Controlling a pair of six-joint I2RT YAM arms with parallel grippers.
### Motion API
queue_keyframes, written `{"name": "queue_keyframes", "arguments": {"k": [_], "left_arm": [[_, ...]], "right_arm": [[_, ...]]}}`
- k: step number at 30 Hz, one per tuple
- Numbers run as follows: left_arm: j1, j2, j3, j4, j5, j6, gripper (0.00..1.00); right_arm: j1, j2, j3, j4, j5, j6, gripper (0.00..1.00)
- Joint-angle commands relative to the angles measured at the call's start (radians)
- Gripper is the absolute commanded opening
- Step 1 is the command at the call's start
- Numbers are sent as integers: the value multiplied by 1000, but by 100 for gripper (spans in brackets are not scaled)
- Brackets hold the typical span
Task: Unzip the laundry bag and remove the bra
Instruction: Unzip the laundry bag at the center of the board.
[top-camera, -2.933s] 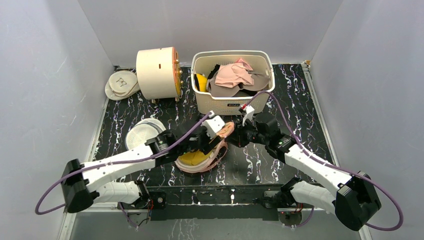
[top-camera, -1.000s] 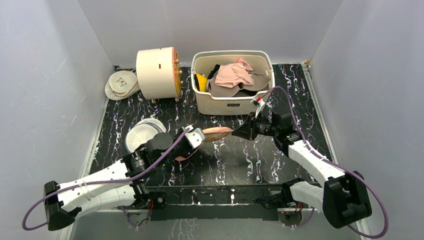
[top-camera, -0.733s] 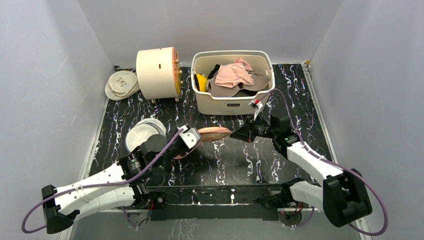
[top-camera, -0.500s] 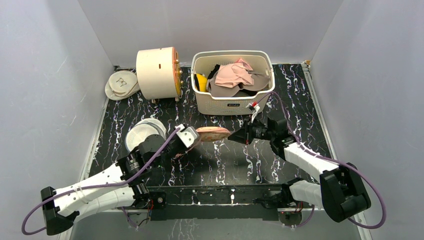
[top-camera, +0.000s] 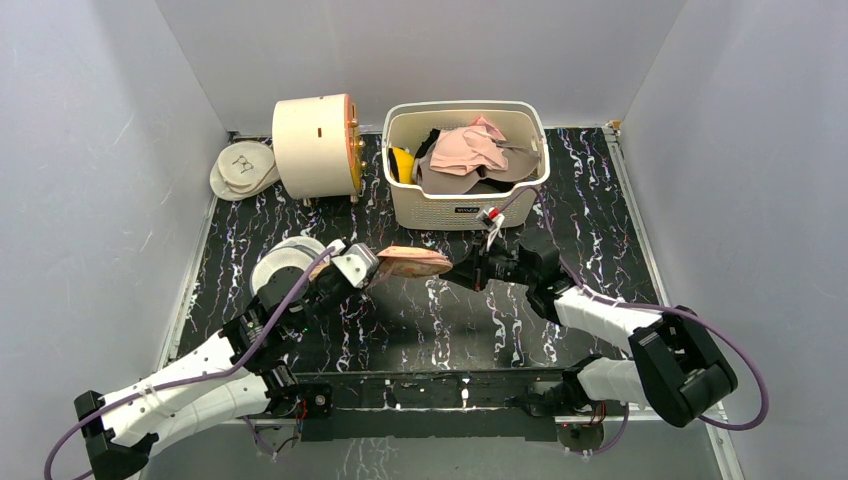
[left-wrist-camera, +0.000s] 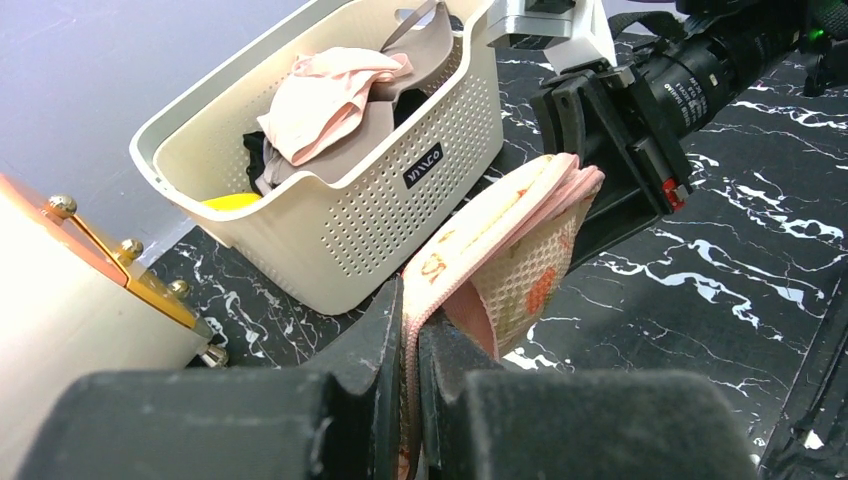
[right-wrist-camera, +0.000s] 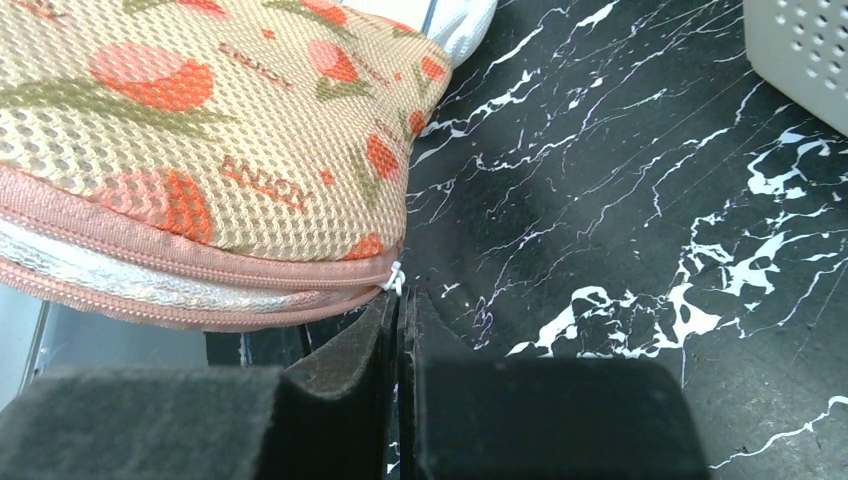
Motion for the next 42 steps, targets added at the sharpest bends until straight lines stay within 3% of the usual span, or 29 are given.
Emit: {"name": "queue_keyframes", "arguments": {"k": [1, 5, 7, 11, 14, 18, 23, 29, 31, 33, 39, 42], "left_arm": [[7, -15, 11, 120, 49, -33, 0], [8, 5, 13, 121, 45, -33, 0], [8, 43, 29, 95, 29, -21, 0], [8, 123, 54, 75, 11, -26, 0], [8, 173, 66, 72, -18, -36, 0], [8, 255, 94, 60, -15, -63, 0], [8, 393, 164, 5, 68, -133, 0], [6, 594, 266, -70, 160, -260, 1], [6, 644, 298, -91, 176, -297, 26], [6, 670, 331, -126, 162, -299, 43], [6, 599, 291, -167, 68, -233, 65], [1, 586, 279, -219, 80, -173, 87]], "right_arm": [[9, -5, -4, 71, 100, 1, 0], [9, -49, -5, -18, 193, -11, 4], [8, -92, 15, -141, 301, -21, 12], [6, -213, 37, -361, 524, -49, 15], [5, -319, 76, -557, 751, -43, 42], [5, -472, 118, -705, 933, -38, 55], [4, -596, 143, -699, 975, -64, 59], [4, -555, 180, -673, 915, -66, 60], [4, -531, 184, -669, 889, -58, 60], [4, -519, 183, -662, 870, -52, 60], [4, -508, 190, -645, 831, -62, 61], [3, -493, 204, -641, 814, -70, 61]]}}
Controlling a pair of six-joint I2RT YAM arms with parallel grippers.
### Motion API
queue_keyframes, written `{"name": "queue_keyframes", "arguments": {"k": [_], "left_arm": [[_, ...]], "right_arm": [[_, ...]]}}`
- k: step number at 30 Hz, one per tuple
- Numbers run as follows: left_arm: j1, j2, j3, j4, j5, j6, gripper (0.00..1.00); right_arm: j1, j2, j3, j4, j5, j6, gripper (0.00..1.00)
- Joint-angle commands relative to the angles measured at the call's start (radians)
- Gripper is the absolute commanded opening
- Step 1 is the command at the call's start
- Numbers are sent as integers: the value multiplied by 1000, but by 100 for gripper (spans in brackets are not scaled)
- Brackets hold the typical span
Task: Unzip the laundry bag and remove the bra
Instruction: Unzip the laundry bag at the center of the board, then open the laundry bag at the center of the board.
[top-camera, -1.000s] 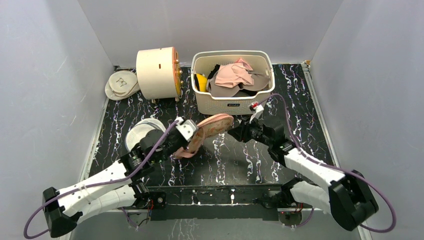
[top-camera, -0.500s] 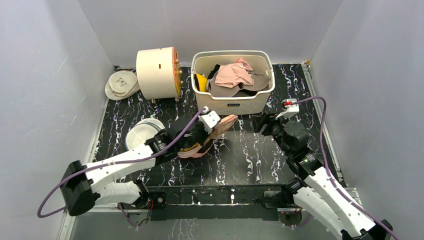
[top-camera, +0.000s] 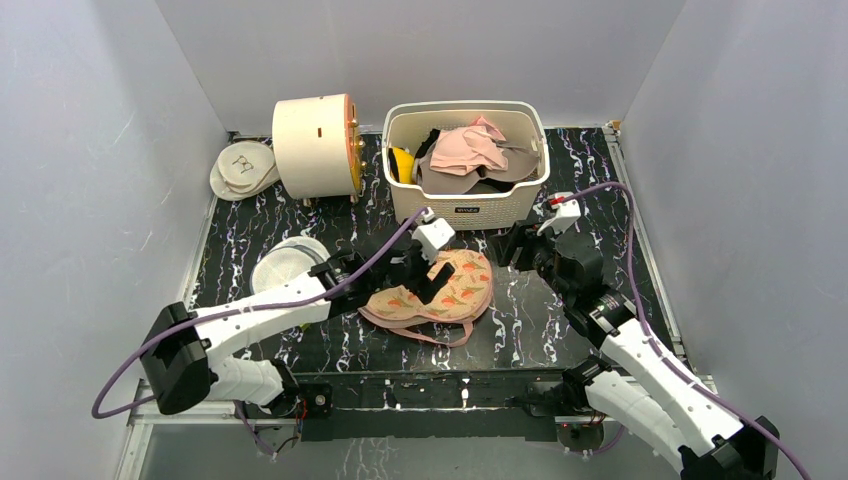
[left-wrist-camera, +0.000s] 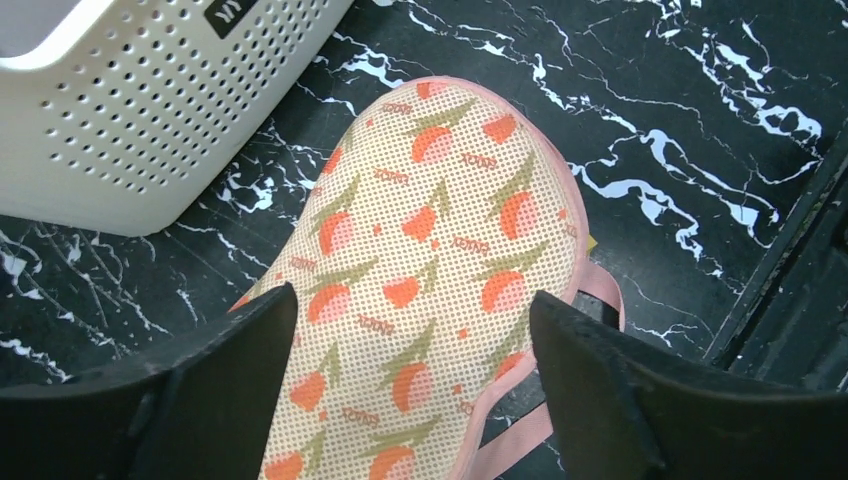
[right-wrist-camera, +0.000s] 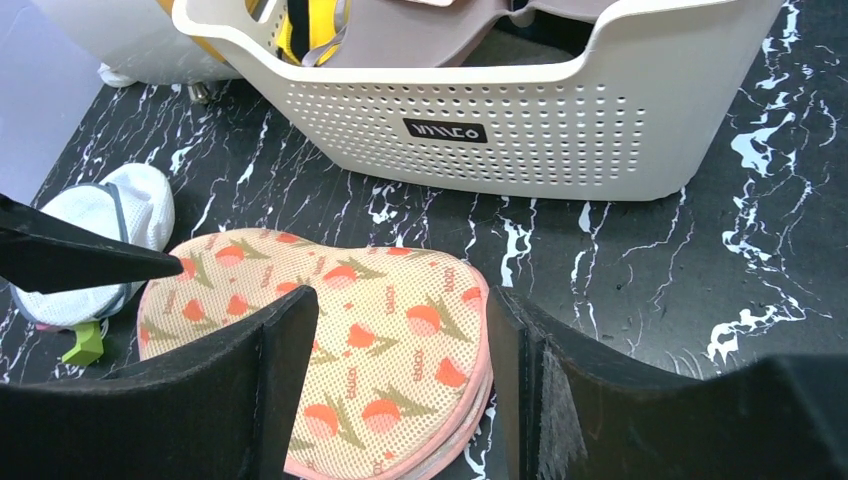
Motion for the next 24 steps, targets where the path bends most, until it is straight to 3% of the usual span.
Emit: {"name": "queue_keyframes", "arguments": {"k": [1, 7, 12, 16, 19, 24], "left_arm": [[-12, -57, -3, -80, -35, 91, 87], [-73, -11, -52, -163, -16, 264, 86], [-139, 36, -77, -181, -63, 317, 79], [-207, 107, -91, -175, -187, 336, 81], [-237, 189, -74, -180, -332, 343, 69], [-240, 192, -78, -153, -397, 350, 57]], "right_arm": [[0, 14, 63, 57, -37, -14, 62], [0, 7, 46, 85, -53, -9, 62], [0, -13, 37, 74, -52, -22, 62], [0, -40, 34, 60, -48, -26, 63], [0, -63, 24, 58, -47, -23, 63], [0, -81, 10, 50, -52, -20, 63]]}}
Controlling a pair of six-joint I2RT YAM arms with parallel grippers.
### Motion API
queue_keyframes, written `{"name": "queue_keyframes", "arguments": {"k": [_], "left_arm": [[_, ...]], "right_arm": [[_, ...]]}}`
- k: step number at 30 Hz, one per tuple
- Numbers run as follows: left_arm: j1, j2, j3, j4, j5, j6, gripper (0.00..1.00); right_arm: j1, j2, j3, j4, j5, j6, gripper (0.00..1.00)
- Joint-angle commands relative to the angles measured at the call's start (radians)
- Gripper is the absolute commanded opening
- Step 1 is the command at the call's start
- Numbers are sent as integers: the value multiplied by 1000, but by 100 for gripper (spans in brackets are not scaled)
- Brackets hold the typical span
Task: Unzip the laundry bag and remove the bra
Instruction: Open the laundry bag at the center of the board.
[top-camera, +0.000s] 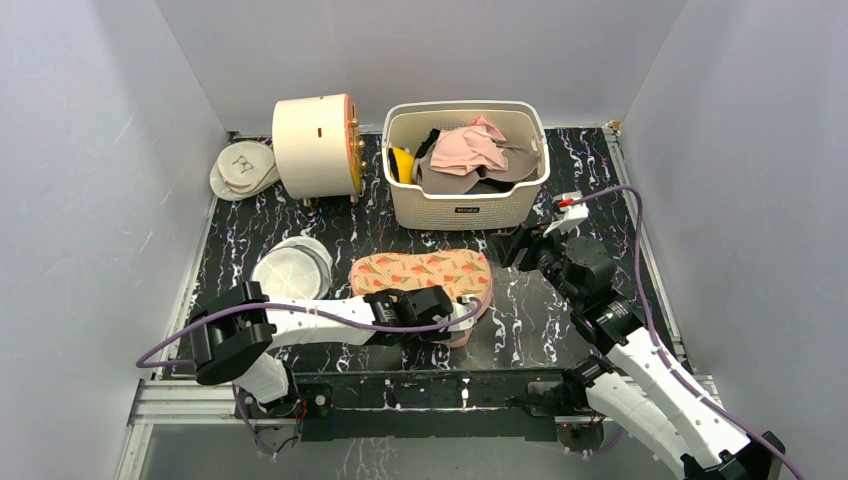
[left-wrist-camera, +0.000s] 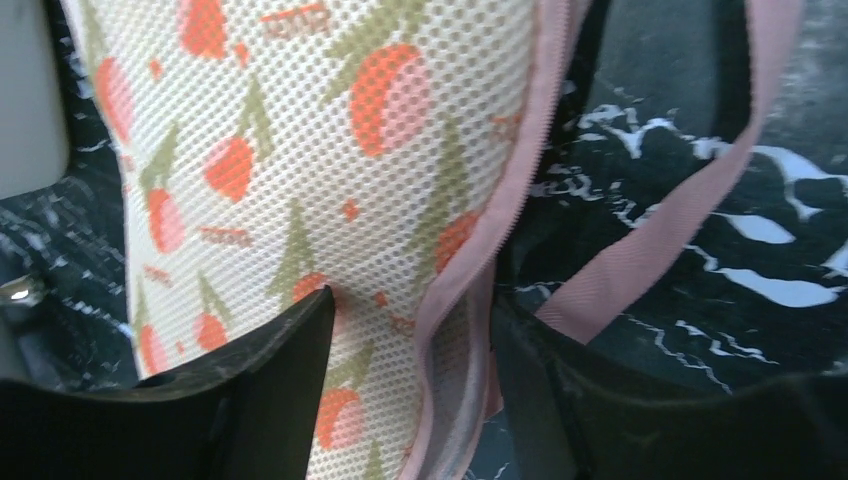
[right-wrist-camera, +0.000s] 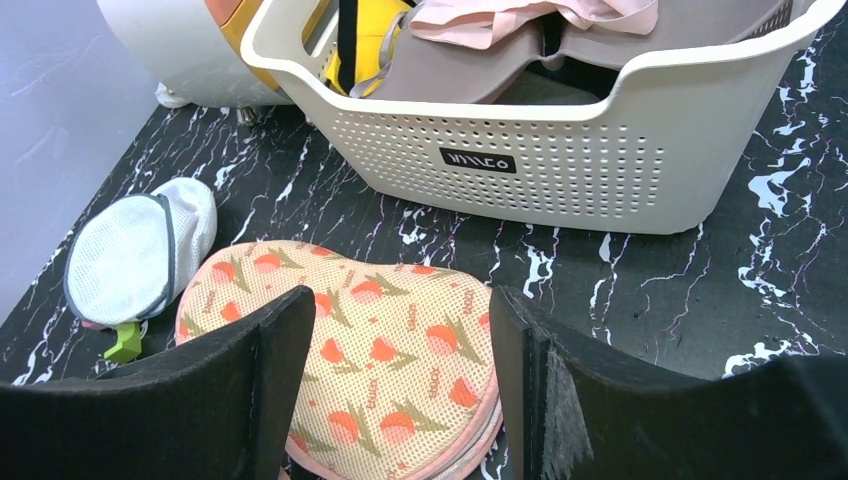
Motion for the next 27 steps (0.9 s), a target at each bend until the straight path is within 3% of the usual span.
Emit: {"name": "queue_keyframes", "arguments": {"k": [1, 8, 18, 20, 27], "left_arm": [[0, -49, -4, 22, -133, 26, 54], [-2, -66, -17, 38, -129, 37, 52], [-2, -62, 7, 30, -97, 11, 13], [-2, -65, 13, 23, -76, -5, 1], [-1, -116, 58, 9, -6, -151, 0]], "right_arm": [[0, -20, 4, 37, -6, -12, 63], [-1, -28, 2, 27, -7, -14, 63], [0, -40, 34, 17, -17, -6, 63], [0, -58, 60, -2, -8, -11, 63], [1, -179, 180, -96, 54, -22, 64]]}}
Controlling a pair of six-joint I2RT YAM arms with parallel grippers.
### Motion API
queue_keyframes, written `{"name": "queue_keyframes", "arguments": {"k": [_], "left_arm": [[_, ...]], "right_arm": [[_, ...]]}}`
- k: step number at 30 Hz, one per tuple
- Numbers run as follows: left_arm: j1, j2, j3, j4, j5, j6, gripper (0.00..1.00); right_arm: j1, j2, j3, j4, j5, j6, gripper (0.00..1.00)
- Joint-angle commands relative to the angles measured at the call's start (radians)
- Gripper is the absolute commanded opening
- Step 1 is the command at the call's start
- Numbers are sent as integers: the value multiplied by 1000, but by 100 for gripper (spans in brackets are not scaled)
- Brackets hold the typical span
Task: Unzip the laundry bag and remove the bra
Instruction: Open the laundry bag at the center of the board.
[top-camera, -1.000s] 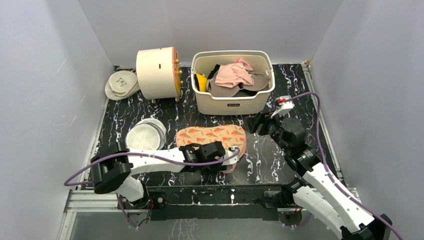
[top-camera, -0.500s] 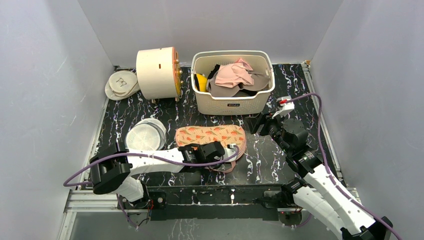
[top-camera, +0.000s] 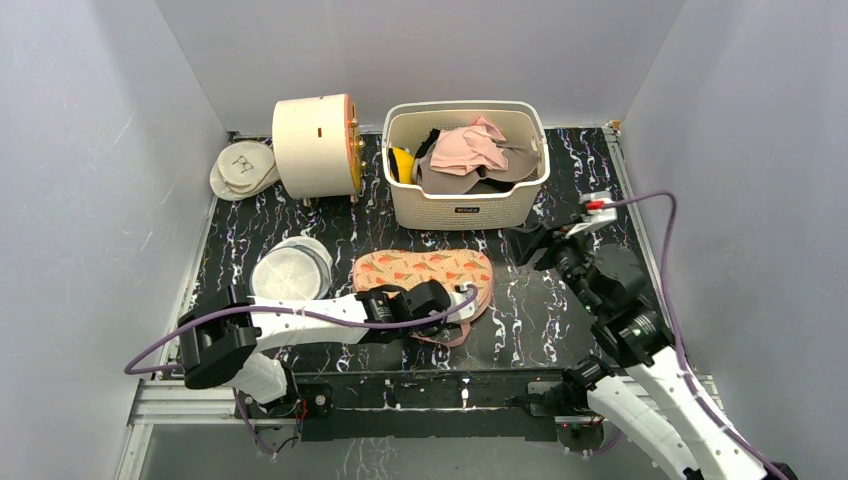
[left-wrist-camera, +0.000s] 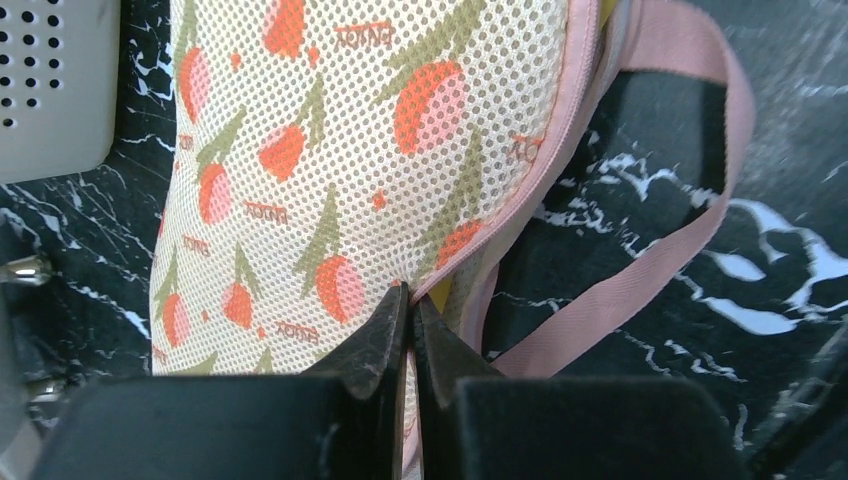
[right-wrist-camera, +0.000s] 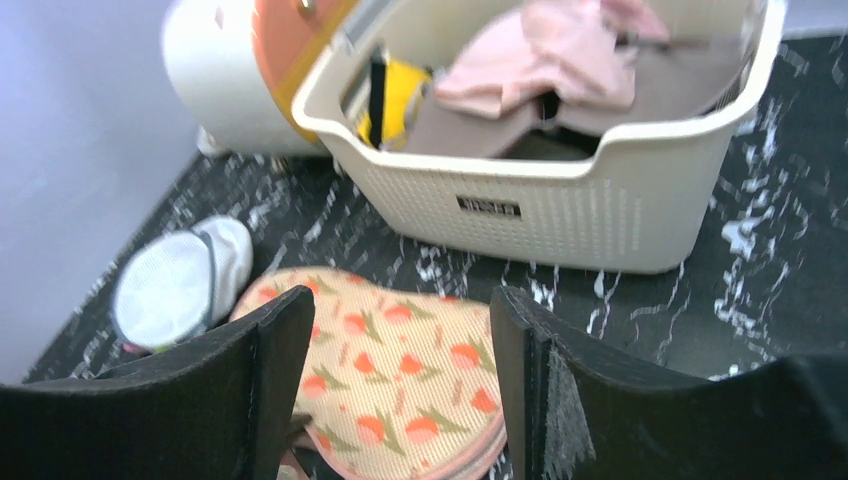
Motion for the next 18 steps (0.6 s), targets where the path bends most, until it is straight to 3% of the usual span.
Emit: {"name": "queue_keyframes", "arguments": {"k": [1, 6, 11, 18], "left_arm": [[0, -88, 64, -9, 35, -149, 0], [1, -110, 145, -83, -114, -511, 0], [3, -58, 303, -261, -123, -867, 0], [44, -38, 434, -386, -95, -1131, 0]], "right_arm": [[0, -103, 120, -12, 54, -17, 64], [0, -161, 154, -36, 86, -26, 65], [0, -126, 170, -31, 62, -50, 66], [0, -81, 135, -9, -13, -36, 67]]}}
